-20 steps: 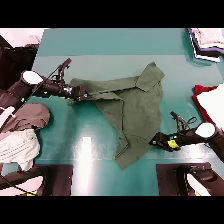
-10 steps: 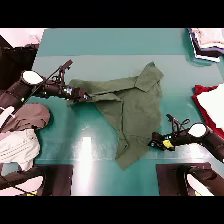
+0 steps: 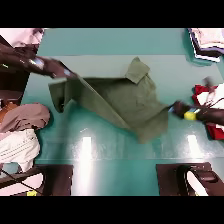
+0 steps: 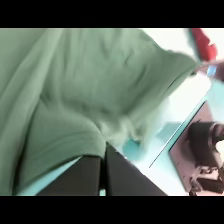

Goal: Fold the shirts.

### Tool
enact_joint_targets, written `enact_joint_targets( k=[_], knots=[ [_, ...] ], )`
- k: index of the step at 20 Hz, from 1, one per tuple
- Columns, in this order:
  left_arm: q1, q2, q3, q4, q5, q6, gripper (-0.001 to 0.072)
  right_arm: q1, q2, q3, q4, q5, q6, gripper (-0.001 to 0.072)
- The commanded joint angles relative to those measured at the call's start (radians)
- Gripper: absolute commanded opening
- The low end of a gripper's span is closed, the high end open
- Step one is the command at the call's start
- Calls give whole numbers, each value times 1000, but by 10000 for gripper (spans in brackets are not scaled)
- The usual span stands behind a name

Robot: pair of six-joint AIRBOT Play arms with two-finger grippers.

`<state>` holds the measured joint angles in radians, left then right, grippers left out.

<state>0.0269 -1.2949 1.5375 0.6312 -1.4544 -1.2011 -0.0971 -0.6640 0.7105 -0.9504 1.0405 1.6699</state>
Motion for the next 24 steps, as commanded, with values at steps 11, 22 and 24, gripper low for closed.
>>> enact_joint_targets(
  k=[11, 22, 24],
  knots=[
    [136, 148, 593, -90, 171, -128, 23, -243, -203, 1180, -21, 168, -163, 18],
    [136, 457, 547, 156, 315, -114, 22, -244, -116, 1302, -310, 145, -170, 15],
    [136, 447, 418, 227, 290, -164, 22, -243, -176, 1294, -306, 237, -167, 15]
  ],
)
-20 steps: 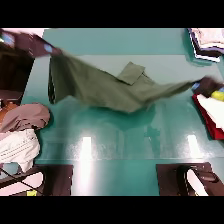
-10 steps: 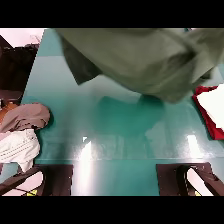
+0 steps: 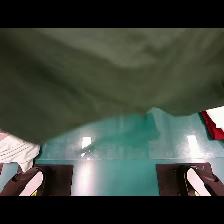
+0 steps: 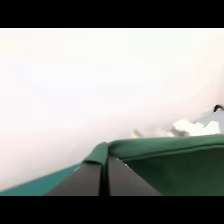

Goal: Fold the shirts.

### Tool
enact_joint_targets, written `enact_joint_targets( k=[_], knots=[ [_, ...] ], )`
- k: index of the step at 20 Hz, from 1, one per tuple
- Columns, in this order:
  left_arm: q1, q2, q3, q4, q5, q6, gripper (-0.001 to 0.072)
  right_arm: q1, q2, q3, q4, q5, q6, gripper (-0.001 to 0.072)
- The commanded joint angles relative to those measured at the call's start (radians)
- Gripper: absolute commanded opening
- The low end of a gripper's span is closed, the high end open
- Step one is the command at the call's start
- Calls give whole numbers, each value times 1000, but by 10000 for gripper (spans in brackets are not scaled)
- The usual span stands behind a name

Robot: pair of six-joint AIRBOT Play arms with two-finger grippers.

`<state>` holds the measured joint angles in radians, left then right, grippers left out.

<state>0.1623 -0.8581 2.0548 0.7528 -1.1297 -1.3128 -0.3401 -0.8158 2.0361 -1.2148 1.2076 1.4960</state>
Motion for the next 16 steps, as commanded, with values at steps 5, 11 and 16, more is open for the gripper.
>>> enact_joint_targets(
  k=[5, 11, 16],
  knots=[
    [-14, -132, -463, 117, -176, -77, 22, 0, -331, 75, -39, 453, 70, 15],
    [-71, -460, -576, 107, -132, -15, 23, 112, -560, -195, -46, 386, 97, 15],
    [-70, -629, -576, 53, 254, 96, 23, 205, -711, -286, -98, -72, 98, 15]
  ],
)
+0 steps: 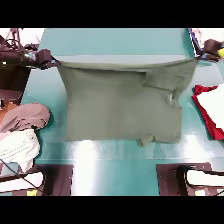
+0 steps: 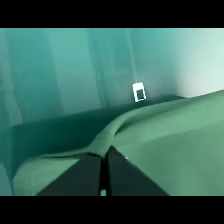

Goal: Fold the shirts.

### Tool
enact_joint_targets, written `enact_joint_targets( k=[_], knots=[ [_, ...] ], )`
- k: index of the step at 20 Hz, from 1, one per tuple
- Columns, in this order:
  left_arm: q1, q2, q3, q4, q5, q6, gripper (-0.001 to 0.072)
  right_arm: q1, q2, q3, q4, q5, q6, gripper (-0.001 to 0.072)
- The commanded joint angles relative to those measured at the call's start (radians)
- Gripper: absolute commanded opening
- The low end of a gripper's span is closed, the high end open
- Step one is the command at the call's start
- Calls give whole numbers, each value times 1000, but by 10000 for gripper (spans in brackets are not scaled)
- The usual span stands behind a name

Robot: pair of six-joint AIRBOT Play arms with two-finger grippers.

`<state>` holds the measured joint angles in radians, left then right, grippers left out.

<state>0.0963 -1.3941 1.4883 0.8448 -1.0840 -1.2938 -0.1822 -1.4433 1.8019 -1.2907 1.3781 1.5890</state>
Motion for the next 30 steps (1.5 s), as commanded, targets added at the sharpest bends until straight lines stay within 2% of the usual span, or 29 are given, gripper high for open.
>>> enact_joint_targets(
  k=[1, 3, 5, 7, 9, 11, 13, 17, 18, 22, 26, 28, 29, 30],
  knots=[
    [-4, -113, -9, -69, 259, 120, 23, 60, -109, -59, -22, -312, 5, 15],
    [-4, -141, -9, -116, 362, 197, 23, 85, -163, -58, -22, -439, 5, 16],
    [-4, -165, -9, -127, 449, 221, 23, 107, -205, -58, -23, -539, 4, 16],
    [-4, -190, -9, -126, 473, 231, 23, 127, -238, -58, -48, -604, 5, 15],
    [-4, -221, -9, -126, 430, 252, 23, 143, -259, -59, -99, -616, 7, 15],
    [-4, -245, -9, -108, 341, 282, 23, 147, -267, -59, -152, -579, 7, 15],
    [-4, -246, -9, -24, 246, 280, 23, 147, -267, -58, -181, -510, 2, 15],
    [-3, -247, -14, 98, -3, 268, 23, 150, -267, -60, -257, -303, -3, 15],
    [-3, -247, -26, 113, -29, 269, 23, 150, -267, -60, -257, -261, -3, 15],
    [-3, -247, -102, 172, -22, 223, 23, 149, -267, -130, -255, -158, 7, 15],
    [-3, -247, -114, 178, -3, 211, 23, 154, -267, -211, -246, -153, 8, 17],
    [-3, -247, -114, 173, -33, 167, 42, 155, -267, -220, -245, -135, 14, 22],
    [-3, -247, -114, 173, -59, 151, 366, 158, -267, -217, -245, -113, 15, 30],
    [-2, -247, -114, 174, -76, 135, 647, 164, -267, -210, -245, -91, 14, 122]
  ],
)
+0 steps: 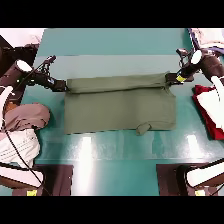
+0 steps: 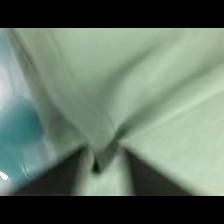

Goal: Fold the shirts.

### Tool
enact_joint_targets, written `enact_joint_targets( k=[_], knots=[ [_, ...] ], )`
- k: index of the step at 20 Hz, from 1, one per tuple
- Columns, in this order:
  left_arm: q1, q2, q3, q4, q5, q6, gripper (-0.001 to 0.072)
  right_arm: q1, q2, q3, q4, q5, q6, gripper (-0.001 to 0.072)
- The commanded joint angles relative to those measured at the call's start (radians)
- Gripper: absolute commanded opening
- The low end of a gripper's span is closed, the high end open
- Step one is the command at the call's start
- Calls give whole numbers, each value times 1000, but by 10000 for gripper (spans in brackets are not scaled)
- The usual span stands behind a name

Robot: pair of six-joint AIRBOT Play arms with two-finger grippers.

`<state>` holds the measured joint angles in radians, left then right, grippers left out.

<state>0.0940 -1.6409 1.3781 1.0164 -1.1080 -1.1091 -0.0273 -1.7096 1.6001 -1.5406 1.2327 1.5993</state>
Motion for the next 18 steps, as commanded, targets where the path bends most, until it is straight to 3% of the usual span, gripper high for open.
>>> enact_joint_targets(
  k=[1, 2, 3, 4, 5, 7, 10, 18],
  knots=[
    [1, 0, -1, 11, -66, -72, 676, 10, -1, 0, 5, 77, 4, 326],
    [1, 0, 6, 23, -90, -92, 675, 10, -1, 16, 5, 116, 4, 414],
    [8, 3, 16, 34, -125, -111, 668, 10, 0, 37, 5, 165, -6, 413],
    [22, 5, 32, 35, -171, -123, 571, 10, 5, 56, 9, 219, -23, 410],
    [41, 15, 36, 33, -214, -124, 542, 2, 21, 63, 45, 269, -64, 409],
    [76, 59, 29, 27, -292, -132, 543, -21, 74, 38, 195, 324, -148, 409],
    [96, 157, -71, 28, -311, -131, 543, -57, 198, -98, 327, 251, -159, 409],
    [96, 390, -623, -3, -193, -135, 543, -63, 422, -356, 345, 125, -161, 409]
  ],
)
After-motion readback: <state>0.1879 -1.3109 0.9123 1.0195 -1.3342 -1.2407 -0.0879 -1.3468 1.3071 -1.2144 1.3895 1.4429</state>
